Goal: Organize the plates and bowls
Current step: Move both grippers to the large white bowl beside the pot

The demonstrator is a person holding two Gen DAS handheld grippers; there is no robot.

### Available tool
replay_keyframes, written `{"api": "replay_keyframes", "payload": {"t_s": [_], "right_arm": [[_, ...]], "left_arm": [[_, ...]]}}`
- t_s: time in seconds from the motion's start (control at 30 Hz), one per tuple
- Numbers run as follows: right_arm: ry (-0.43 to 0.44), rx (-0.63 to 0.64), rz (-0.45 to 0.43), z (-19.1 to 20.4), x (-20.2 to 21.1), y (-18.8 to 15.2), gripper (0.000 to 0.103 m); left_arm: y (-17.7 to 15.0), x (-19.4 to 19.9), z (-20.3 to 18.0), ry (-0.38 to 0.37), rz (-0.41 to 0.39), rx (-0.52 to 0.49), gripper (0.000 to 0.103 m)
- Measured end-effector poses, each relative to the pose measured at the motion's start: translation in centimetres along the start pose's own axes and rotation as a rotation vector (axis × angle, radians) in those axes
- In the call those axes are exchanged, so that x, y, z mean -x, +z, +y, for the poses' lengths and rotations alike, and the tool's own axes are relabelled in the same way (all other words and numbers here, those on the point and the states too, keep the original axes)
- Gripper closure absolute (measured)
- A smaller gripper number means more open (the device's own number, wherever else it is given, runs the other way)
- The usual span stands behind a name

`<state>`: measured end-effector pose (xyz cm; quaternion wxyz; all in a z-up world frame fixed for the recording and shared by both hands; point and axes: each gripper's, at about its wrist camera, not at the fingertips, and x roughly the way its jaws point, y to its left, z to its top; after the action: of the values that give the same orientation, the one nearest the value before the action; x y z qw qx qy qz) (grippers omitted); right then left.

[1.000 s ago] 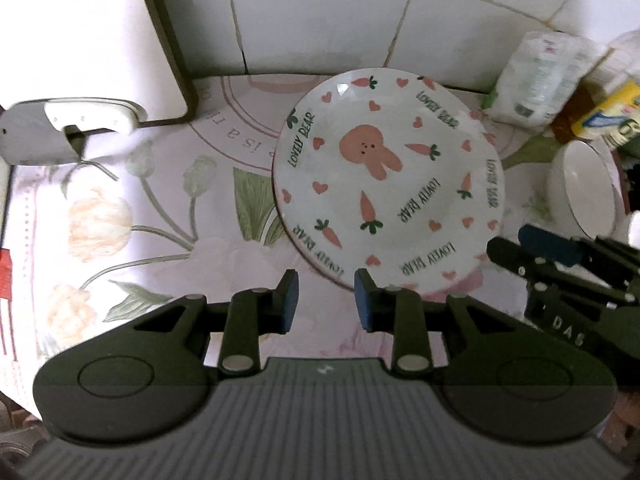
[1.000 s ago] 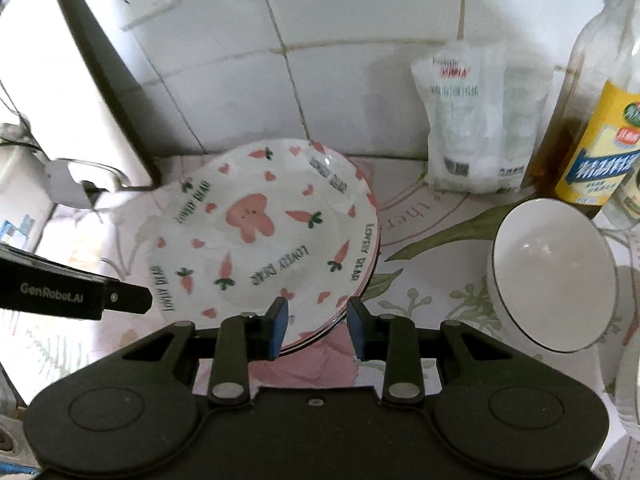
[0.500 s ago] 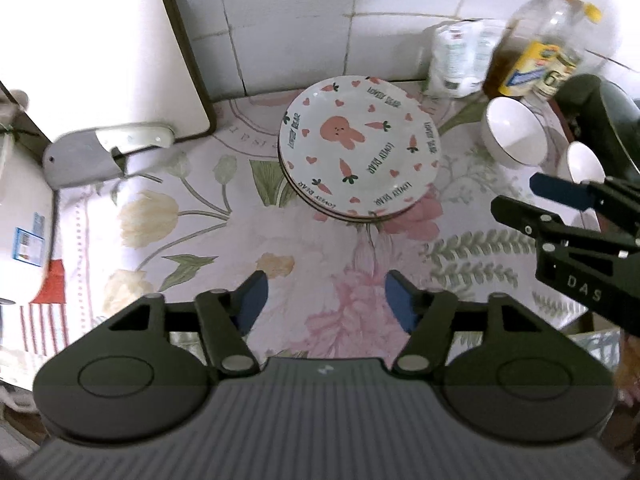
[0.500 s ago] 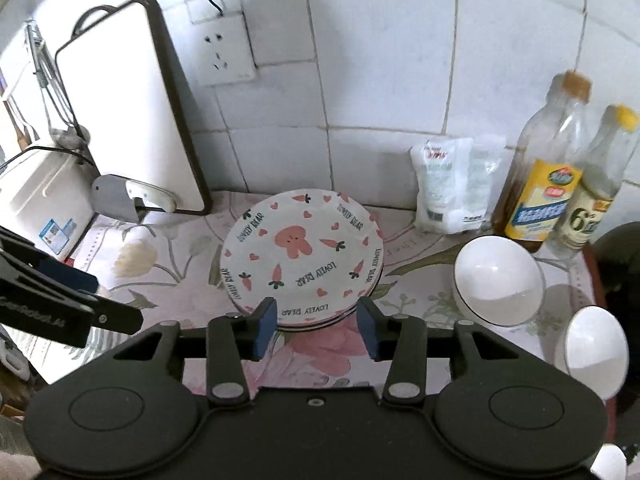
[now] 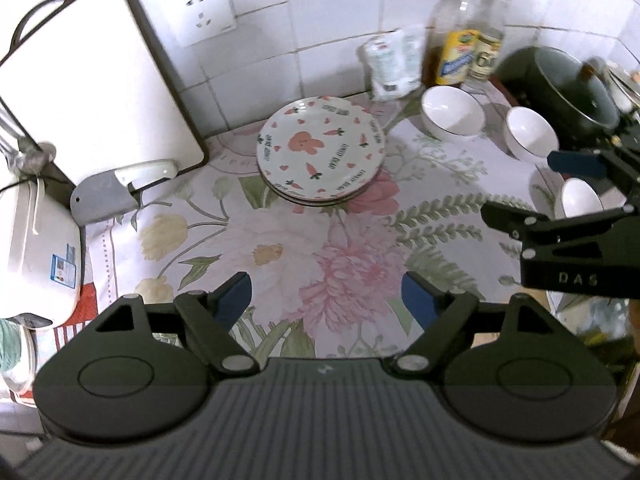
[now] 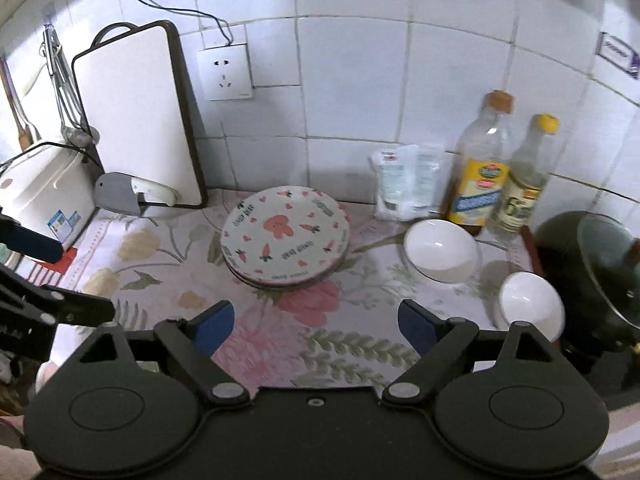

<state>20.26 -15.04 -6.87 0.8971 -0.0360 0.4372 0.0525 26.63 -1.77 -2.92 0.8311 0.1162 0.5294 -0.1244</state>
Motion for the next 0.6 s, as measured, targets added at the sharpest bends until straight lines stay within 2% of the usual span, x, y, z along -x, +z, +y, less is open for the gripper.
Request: {"api": "replay_keyframes", "payload": {"t_s": [0.17, 0.3, 0.6], "right_arm": [[-0.024, -0.010, -0.010, -1.0, 3.0, -1.3, 0.012], [-0.057, 0.001, -0.011, -2.2, 5.0, -2.3, 0.011], [-0.076, 0.055, 0.033, -6.7, 7.2, -5.4, 0.012]], "left_arm": [[-0.8, 1.4, -2.1, -0.010, -0.011, -0.032, 0.020], [-1.4, 2.0, -4.2, -0.016, -0.030, -0.072, 0.013], [-1.3, 1.0, -10.6, -0.025, -0.014, -0.145, 0.011]]}}
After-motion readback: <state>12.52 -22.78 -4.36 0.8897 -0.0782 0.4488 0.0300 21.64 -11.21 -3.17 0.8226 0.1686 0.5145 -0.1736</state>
